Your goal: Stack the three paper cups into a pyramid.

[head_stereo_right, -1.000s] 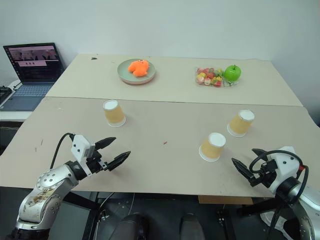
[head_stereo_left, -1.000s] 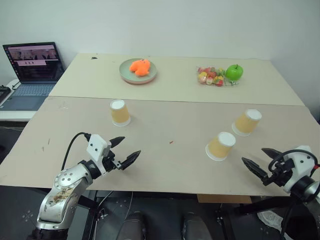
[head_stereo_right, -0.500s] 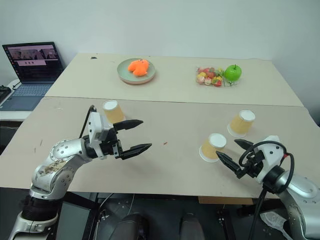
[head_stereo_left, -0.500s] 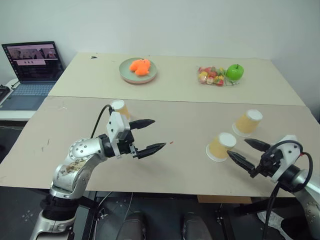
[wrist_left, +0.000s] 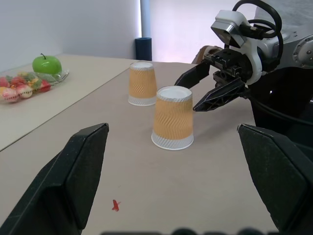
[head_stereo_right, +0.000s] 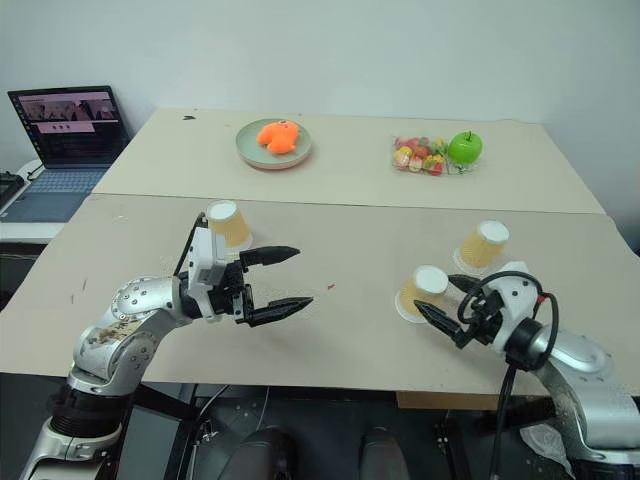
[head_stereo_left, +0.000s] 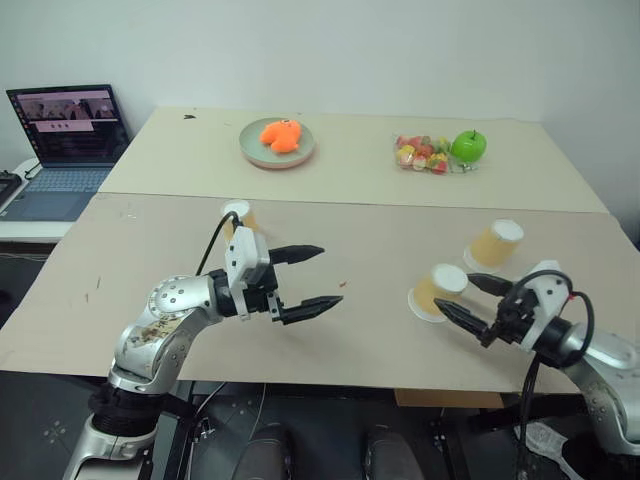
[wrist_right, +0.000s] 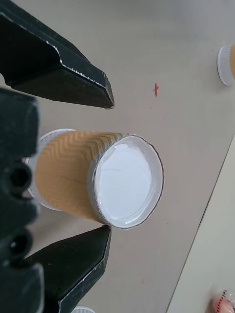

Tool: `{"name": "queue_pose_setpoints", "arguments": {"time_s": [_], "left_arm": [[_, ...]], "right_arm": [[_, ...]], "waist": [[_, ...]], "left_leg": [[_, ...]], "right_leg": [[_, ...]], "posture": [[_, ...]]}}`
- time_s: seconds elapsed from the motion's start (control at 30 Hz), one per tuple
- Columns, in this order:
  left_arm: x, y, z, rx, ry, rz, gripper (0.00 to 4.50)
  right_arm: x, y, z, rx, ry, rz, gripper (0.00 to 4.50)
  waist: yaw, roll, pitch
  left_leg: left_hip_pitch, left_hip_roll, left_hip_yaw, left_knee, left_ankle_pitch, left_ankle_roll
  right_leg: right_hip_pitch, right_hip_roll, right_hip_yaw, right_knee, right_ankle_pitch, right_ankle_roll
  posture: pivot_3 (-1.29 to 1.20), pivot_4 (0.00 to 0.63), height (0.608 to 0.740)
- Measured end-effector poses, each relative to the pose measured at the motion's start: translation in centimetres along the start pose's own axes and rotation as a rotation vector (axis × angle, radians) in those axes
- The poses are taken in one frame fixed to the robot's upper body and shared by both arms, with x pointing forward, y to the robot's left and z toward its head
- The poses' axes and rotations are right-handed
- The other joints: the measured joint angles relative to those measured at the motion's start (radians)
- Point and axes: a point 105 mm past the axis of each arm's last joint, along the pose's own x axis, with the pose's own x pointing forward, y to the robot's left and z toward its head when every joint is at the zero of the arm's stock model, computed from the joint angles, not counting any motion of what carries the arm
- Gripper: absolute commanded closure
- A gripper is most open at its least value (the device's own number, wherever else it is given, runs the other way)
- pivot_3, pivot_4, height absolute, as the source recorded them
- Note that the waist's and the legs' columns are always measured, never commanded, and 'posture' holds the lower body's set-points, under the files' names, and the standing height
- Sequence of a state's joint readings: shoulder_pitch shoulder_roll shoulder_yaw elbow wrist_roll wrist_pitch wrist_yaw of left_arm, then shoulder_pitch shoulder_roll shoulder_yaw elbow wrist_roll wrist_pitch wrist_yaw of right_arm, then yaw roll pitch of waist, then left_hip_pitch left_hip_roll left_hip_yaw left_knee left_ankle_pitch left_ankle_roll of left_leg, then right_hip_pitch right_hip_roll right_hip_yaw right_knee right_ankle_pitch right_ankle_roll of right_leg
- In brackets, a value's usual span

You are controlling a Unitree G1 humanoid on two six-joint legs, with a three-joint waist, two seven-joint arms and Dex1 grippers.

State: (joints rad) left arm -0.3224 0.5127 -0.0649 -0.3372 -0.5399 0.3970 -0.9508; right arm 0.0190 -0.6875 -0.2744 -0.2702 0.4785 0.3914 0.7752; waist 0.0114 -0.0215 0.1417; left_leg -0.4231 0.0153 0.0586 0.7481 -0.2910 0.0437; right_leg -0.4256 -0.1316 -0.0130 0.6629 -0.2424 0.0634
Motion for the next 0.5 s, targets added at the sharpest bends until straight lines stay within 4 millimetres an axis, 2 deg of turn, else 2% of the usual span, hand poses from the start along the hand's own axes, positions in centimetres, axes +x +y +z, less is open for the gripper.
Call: {"name": "queue_pose_setpoints", "arguments": {"time_s": [0.2, 0.3, 0.37, 0.4, 0.5], "left_arm": [[-0.3, 0.0, -0.3, -0.01, 0.001, 0.028, 0.0], [-0.3, 0.0, -0.1, -0.005, -0.004, 0.043, 0.0], [-0.4, 0.1, -0.1, -0.004, -0.006, 0.054, 0.0], [-0.6, 0.2, -0.1, -0.005, -0.007, 0.065, 0.0], [-1.2, 0.5, -0.1, -0.012, -0.003, 0.095, 0.0]], "right_arm": [[1.0, -0.3, -0.1, -0.005, -0.007, 0.013, 0.06], [1.5, -0.5, 0.2, -0.007, -0.024, 0.022, 0.8], [1.8, -0.6, 0.6, -0.011, -0.037, 0.032, 1.52], [2.0, -0.6, 0.7, -0.013, -0.043, 0.035, 1.74], [2.4, -0.8, 0.7, -0.012, -0.043, 0.037, 1.75]], "waist": [[0.0, 0.0, 0.0], [0.0, 0.0, 0.0], [0.0, 0.0, 0.0], [0.0, 0.0, 0.0], [0.0, 0.0, 0.0]], "left_leg": [[0.0, 0.0, 0.0, 0.0, 0.0, 0.0], [0.0, 0.0, 0.0, 0.0, 0.0, 0.0], [0.0, 0.0, 0.0, 0.0, 0.0, 0.0], [0.0, 0.0, 0.0, 0.0, 0.0, 0.0], [0.0, 0.0, 0.0, 0.0, 0.0, 0.0]], "right_leg": [[0.0, 0.0, 0.0, 0.0, 0.0, 0.0], [0.0, 0.0, 0.0, 0.0, 0.0, 0.0], [0.0, 0.0, 0.0, 0.0, 0.0, 0.0], [0.0, 0.0, 0.0, 0.0, 0.0, 0.0], [-0.001, 0.0, 0.0, 0.0, 0.0, 0.0]], "posture": [[0.0, 0.15, 0.676], [0.0, 0.15, 0.676], [0.0, 0.15, 0.676], [0.0, 0.15, 0.676], [0.0, 0.15, 0.676]]}}
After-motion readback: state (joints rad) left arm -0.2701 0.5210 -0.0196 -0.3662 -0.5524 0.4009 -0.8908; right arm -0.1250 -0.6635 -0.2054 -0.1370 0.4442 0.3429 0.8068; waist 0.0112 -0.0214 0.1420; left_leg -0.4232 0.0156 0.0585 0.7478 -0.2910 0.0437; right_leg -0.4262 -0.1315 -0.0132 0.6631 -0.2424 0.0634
